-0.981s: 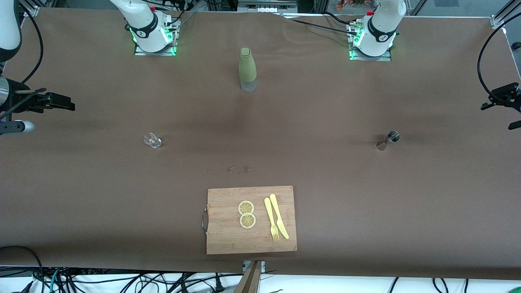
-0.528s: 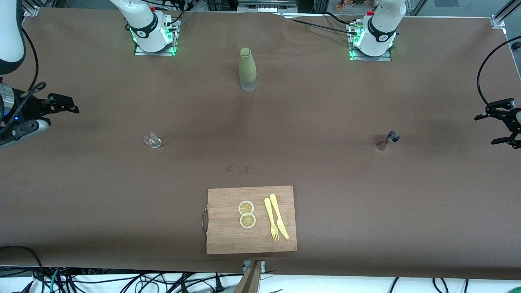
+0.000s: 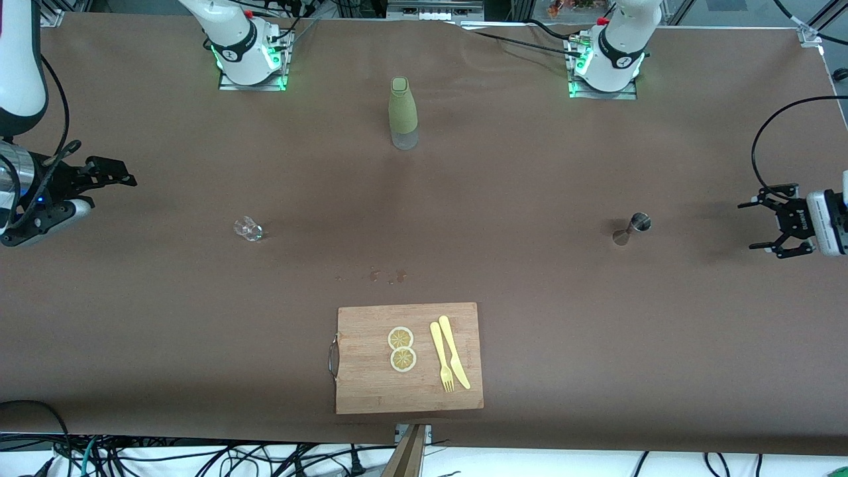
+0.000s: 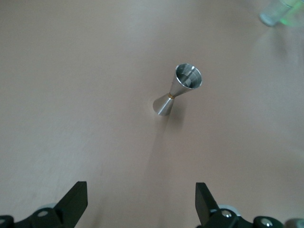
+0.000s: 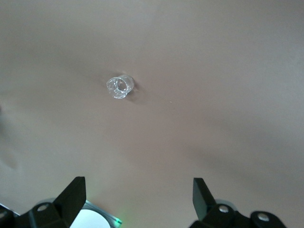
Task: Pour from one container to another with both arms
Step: 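Close the right gripper on the glass cup while the left gripper grasps the jigger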
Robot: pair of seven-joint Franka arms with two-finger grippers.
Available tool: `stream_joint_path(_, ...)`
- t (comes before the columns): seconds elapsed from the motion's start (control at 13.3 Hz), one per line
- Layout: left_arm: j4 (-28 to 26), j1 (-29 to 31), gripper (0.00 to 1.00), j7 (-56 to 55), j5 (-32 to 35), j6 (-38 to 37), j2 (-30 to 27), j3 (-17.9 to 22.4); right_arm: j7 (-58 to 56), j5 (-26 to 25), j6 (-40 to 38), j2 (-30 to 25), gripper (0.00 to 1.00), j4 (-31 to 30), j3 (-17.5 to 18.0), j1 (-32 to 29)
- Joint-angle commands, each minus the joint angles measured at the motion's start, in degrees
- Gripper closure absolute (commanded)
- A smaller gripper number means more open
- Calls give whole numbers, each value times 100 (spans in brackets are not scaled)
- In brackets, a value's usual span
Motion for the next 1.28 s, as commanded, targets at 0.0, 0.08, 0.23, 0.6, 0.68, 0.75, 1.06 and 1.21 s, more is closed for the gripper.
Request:
stream_joint_path(0.0,81,46,0,1157,-432,30,423,-63,-833,95,36,131,0,1,-43,-68)
stream_joint_path(0.08,89,37,0,1553,-616,30,564,-63,-1114,112,141,202,0,-8,-61,-94)
stream_joint_path(0.23,81,-7,0,2248,-898,30,802,-71,-1764,365,326,299,0,-34,-78,-138)
stream_joint_path(0.6,19,-121,0,3471,-1496,-49,1355,-80,-3067,1429,659,624,0,-279,-360,-138)
stream_joint_path(0.68,11,-156,0,3560,-1610,-145,1443,-80,-3277,1622,817,624,0,-428,-368,-138)
stream_joint_path(0.75,10,-209,0,3622,-1715,-329,1557,-80,-3514,1824,993,633,0,-569,-377,-138)
stream_joint_path(1.06,19,-402,0,4385,-2234,-778,1865,-80,-4647,2808,1302,940,0,-851,-500,-138)
stream_joint_path(1.21,19,-420,0,4780,-2323,-866,1936,-63,-5219,3231,1311,1054,0,-983,-596,-138)
